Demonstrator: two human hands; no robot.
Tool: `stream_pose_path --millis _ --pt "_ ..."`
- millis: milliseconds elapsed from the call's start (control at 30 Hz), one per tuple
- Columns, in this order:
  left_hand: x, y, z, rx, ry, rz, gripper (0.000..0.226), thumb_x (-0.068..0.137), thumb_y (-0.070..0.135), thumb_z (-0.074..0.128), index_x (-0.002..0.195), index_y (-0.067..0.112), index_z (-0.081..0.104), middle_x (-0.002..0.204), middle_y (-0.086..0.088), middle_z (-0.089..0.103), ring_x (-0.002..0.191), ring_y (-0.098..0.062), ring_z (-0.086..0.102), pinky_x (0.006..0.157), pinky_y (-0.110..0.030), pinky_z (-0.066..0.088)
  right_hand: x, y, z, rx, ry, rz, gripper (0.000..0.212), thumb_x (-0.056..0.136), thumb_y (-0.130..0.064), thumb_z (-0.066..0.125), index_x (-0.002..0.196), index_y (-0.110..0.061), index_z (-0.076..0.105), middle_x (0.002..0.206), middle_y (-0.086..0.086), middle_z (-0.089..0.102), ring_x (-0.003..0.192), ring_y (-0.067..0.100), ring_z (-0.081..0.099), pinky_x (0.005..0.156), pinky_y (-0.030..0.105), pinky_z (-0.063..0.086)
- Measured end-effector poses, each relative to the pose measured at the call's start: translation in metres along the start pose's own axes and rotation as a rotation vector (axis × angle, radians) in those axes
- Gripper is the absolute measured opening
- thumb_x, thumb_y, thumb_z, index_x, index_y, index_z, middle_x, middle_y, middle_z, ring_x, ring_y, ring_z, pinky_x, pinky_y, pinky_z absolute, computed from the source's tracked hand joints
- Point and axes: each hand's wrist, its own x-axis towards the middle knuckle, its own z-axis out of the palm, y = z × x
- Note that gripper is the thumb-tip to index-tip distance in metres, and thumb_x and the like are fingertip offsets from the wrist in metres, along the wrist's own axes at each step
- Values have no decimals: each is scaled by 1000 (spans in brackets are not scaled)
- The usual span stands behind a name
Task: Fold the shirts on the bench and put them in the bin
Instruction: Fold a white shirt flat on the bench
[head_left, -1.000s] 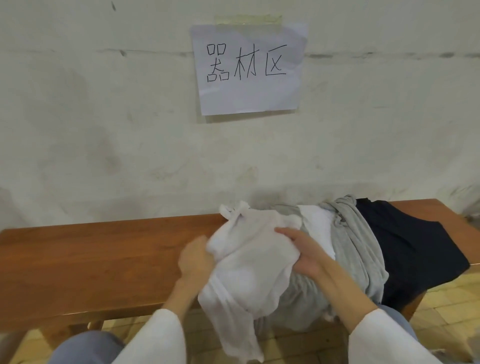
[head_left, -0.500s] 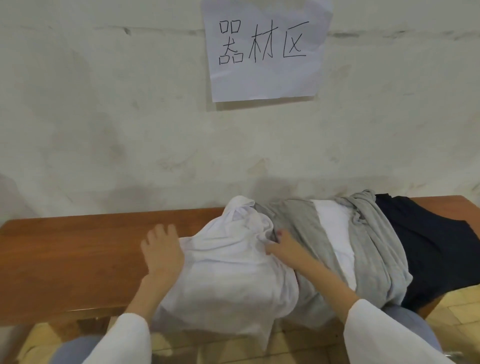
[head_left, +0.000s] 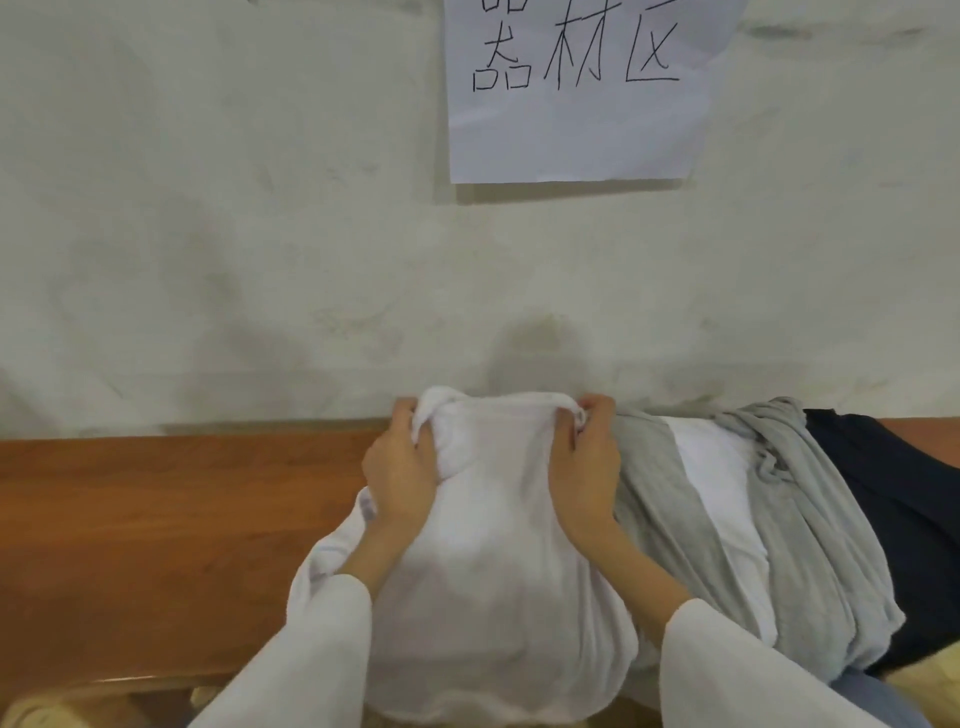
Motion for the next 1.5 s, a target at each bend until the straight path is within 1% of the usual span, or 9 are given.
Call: stream_pose_path --millis 167,367,567,867,1067,1167,1300,1400,1500 --pt "72 25 -9 -79 99 -32 18 97 21 42 110 11 50 79 -7 60 72 -27 56 63 -33 36 40 -21 33 -45 2 -87 23 101 -27 37 123 -20 38 67 -6 53 59 7 51 61 29 39" --pt "82 -19 10 421 -501 -260 73 94 29 53 151 18 9 145 -21 28 131 -38 31 106 -47 30 81 16 47 -438 -334 182 49 102 -31 37 143 -7 27 138 18 44 117 36 51 90 38 41" --pt "-19 -49 -16 554 -390 103 45 93 26 51 136 15 48 147 -19 34 139 -39 25 113 -55 19 42 34 6 -699 -464 -33 47 94 -43 48 127 -9 46 126 9 51 108 28 54 79 34 44" --pt "-29 -61 -82 527 -269 -120 26 94 14 43 119 12 50 110 -13 55 91 -33 58 74 -40 48 23 49 -40 -650 -593 113 50 95 -42 49 129 -5 48 136 13 48 120 31 48 95 35 38" --pt "-5 -89 -105 414 -65 -285 36 94 3 43 130 5 44 120 -24 55 103 -44 56 85 -51 47 37 64 -72 -524 -374 115 28 93 -35 56 102 -9 47 91 8 57 90 31 58 70 33 39" --pt "-20 -84 -102 442 -78 -209 54 92 3 50 142 8 32 134 -26 38 113 -45 46 87 -54 44 21 64 -70 -447 -354 98 35 93 -30 58 121 -12 47 107 3 52 95 22 53 78 27 36" --pt "-67 -78 -96 562 -58 -62 49 90 29 62 132 10 46 136 -25 42 116 -43 45 93 -52 40 -43 77 -76 -527 -153 -223 29 93 -26 56 119 -15 52 130 11 45 114 29 46 95 33 36" --pt "-105 -78 -102 561 -39 16 33 89 29 63 117 11 62 123 -22 54 110 -41 50 91 -52 41 -95 97 -85 -555 -242 -764 22 97 -36 43 101 -19 57 101 6 58 92 23 50 80 32 38" --pt "-119 -92 -123 571 0 6 23 89 8 60 111 7 67 109 -22 57 99 -40 50 86 -51 41 -114 107 -93 -570 -399 -868 19 90 -33 51 89 -17 62 82 -2 60 76 16 53 68 23 36"
